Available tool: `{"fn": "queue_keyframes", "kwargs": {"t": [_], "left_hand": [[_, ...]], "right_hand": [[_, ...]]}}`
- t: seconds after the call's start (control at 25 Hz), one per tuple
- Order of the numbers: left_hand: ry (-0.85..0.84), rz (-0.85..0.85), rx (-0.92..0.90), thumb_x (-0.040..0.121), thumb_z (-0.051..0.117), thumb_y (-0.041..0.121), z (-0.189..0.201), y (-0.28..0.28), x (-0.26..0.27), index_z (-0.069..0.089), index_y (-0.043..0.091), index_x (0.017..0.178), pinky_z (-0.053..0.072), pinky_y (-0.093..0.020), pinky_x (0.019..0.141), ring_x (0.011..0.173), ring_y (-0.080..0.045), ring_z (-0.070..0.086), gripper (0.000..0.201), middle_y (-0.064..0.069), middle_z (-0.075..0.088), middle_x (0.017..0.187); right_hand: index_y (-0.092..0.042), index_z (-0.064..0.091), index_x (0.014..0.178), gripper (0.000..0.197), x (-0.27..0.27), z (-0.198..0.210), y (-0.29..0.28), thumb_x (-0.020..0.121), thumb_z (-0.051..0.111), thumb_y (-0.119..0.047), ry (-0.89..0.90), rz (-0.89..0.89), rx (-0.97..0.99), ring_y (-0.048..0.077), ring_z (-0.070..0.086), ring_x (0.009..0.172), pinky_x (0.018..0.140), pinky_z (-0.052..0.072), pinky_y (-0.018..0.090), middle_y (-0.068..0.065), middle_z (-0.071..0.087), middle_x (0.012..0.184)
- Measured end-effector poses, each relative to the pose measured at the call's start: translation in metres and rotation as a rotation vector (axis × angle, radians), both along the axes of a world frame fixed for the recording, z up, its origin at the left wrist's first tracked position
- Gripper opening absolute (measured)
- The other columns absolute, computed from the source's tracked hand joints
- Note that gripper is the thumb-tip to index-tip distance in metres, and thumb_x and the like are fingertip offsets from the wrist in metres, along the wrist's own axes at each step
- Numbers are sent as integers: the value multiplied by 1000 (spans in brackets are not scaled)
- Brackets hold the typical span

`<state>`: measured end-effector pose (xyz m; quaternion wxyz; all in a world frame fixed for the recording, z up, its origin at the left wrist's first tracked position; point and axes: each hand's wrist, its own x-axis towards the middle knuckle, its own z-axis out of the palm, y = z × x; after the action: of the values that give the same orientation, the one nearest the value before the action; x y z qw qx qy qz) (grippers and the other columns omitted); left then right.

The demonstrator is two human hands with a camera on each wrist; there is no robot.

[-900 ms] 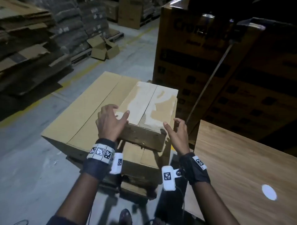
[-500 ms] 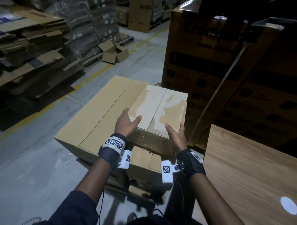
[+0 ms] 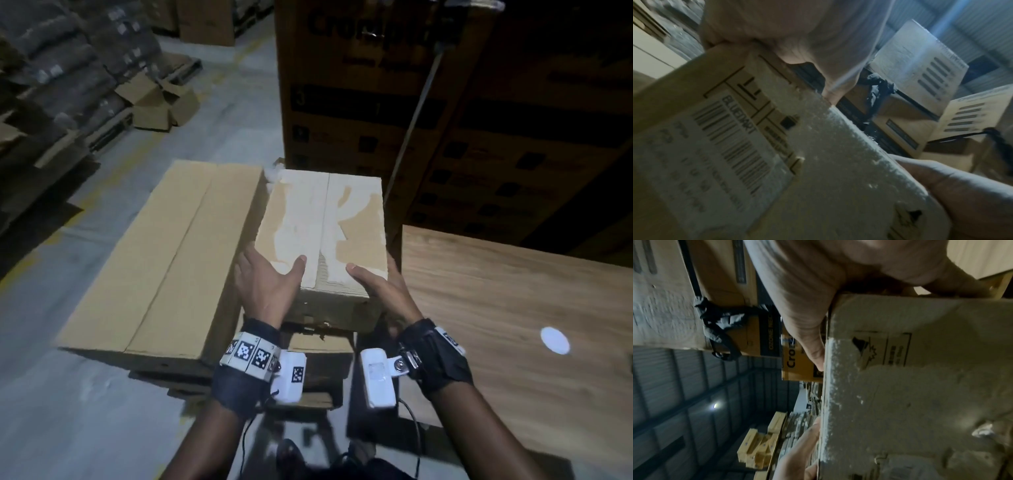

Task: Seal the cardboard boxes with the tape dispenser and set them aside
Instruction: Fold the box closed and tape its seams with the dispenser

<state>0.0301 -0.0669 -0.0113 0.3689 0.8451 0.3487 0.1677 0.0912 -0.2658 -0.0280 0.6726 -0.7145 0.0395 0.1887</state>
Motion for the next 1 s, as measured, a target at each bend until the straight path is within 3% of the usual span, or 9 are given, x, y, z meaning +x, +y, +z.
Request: {"fn": "queue_keyframes", "kwargs": {"t": [0.08, 0.2, 0.28, 0.36, 0.44, 0.6, 0.76, 1.0], "left_hand": [[-25, -59, 11, 81, 78, 56, -2, -35, 2, 36, 2, 149, 37, -46, 112, 135, -36, 43, 97, -17, 48, 145], [-56, -165, 50, 81, 77, 57, -9, -101, 8, 36, 3, 148, 38, -45, 108, 129, -35, 44, 96, -16, 49, 141], [-46, -233, 38, 81, 75, 60, -18, -147, 14, 35, 5, 148, 40, -45, 104, 128, -33, 44, 95, -14, 49, 141], [-50, -303, 64, 80, 76, 60, -27, -206, 26, 37, 5, 147, 43, -47, 102, 125, -34, 46, 96, -15, 51, 138], [-47, -350, 105, 79, 76, 60, -34, -251, 38, 38, 4, 147, 44, -48, 103, 122, -33, 47, 96, -15, 52, 136], [-28, -404, 167, 82, 73, 61, -50, -364, 64, 34, 5, 149, 45, -50, 103, 121, -31, 45, 96, -15, 49, 137], [31, -395, 94, 82, 75, 58, -67, -466, 77, 29, 4, 151, 41, -48, 109, 128, -32, 40, 99, -15, 44, 144], [237, -434, -39, 86, 72, 57, -116, -536, 72, 30, 2, 148, 43, -45, 106, 126, -33, 42, 93, -16, 44, 138]], "right_hand": [[-43, 49, 140, 76, -10, 7, -36, 75, 88, -44, 5, -71, 30, 7, 69, 110, 101, 52, 41, -17, 72, 120], [-34, 49, 141, 62, -17, 13, -98, 88, 79, -23, 51, -186, 97, 3, 73, 98, 85, 54, 33, -15, 76, 111], [-33, 49, 142, 62, -16, 11, -143, 89, 78, -20, 67, -236, 88, 5, 73, 98, 87, 56, 37, -13, 76, 112], [-31, 50, 143, 61, -14, 2, -205, 88, 78, -21, 88, -279, 108, 12, 72, 107, 96, 55, 44, -8, 75, 117], [-31, 51, 142, 59, -12, -11, -253, 90, 77, -23, 94, -304, 152, 17, 70, 114, 98, 54, 44, -4, 74, 122], [-36, 45, 146, 70, 7, -44, -371, 87, 80, -27, 85, -297, 208, 17, 67, 119, 102, 53, 44, -5, 71, 127], [-46, 41, 148, 90, 38, -77, -480, 73, 91, -44, 98, -270, 132, 13, 62, 125, 112, 45, 47, -13, 68, 132], [-57, 35, 147, 101, 57, -125, -565, 63, 92, -57, 122, -123, -46, 10, 55, 132, 114, 43, 44, -21, 59, 140]]}}
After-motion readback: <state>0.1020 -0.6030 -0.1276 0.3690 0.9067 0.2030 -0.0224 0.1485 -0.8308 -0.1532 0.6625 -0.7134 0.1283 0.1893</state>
